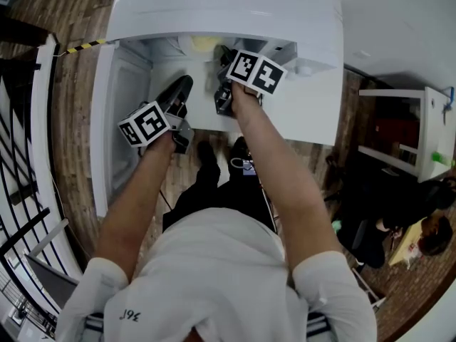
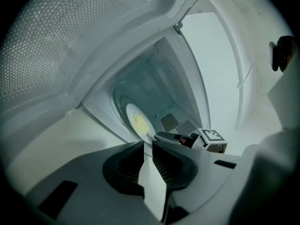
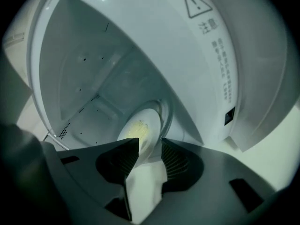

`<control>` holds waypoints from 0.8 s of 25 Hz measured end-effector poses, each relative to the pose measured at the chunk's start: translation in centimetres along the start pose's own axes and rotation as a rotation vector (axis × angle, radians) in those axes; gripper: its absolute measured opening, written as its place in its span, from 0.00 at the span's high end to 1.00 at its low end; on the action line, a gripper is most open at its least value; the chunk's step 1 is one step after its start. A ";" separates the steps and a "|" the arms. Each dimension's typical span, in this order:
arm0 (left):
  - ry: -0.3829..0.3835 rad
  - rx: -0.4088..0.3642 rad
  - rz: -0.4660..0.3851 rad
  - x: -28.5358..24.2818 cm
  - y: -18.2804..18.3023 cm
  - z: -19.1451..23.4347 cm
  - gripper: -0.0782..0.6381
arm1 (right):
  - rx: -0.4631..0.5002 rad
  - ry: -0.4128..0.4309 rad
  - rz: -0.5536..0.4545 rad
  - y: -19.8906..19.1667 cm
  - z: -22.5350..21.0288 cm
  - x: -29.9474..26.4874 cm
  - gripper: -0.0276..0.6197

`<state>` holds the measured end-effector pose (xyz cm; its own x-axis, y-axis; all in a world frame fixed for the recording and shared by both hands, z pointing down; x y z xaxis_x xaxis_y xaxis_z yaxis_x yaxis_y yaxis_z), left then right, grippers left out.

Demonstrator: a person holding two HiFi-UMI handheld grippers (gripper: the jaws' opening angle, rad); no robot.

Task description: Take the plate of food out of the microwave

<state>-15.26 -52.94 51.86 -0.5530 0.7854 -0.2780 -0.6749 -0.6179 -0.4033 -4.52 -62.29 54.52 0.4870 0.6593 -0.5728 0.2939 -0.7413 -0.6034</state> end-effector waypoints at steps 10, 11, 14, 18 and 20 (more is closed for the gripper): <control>0.002 -0.001 0.005 -0.8 0.9 0.5 0.84 | 0.006 -0.074 0.031 -0.1 -0.7 -1.1 0.76; 0.002 -0.001 0.009 -0.8 0.9 0.6 0.84 | 0.011 -0.083 0.036 -0.1 -0.7 -1.1 0.76; -0.007 0.001 0.022 -1.0 1.0 0.7 0.84 | 0.001 -0.086 0.035 0.0 -0.7 -0.8 0.81; -0.039 0.026 0.028 -1.6 1.1 0.8 0.78 | -0.041 -0.061 0.024 0.1 -0.9 -0.2 0.84; -0.051 0.031 0.026 -1.9 1.3 0.9 0.74 | -0.059 -0.049 0.023 0.1 -1.0 0.2 0.85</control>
<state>-15.53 -55.28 52.63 -0.5942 0.7667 -0.2431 -0.6741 -0.6396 -0.3695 -3.58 -62.37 54.84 0.4535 0.6463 -0.6137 0.3320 -0.7615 -0.5567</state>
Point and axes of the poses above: the fingertips, and each gripper's own axes: x backward along the fingers, z to its left, y out of its top, the point moved 1 cm from there along x, backward along the fingers, and after that the axes turned 8 degrees about x, right-handed, at the moved point
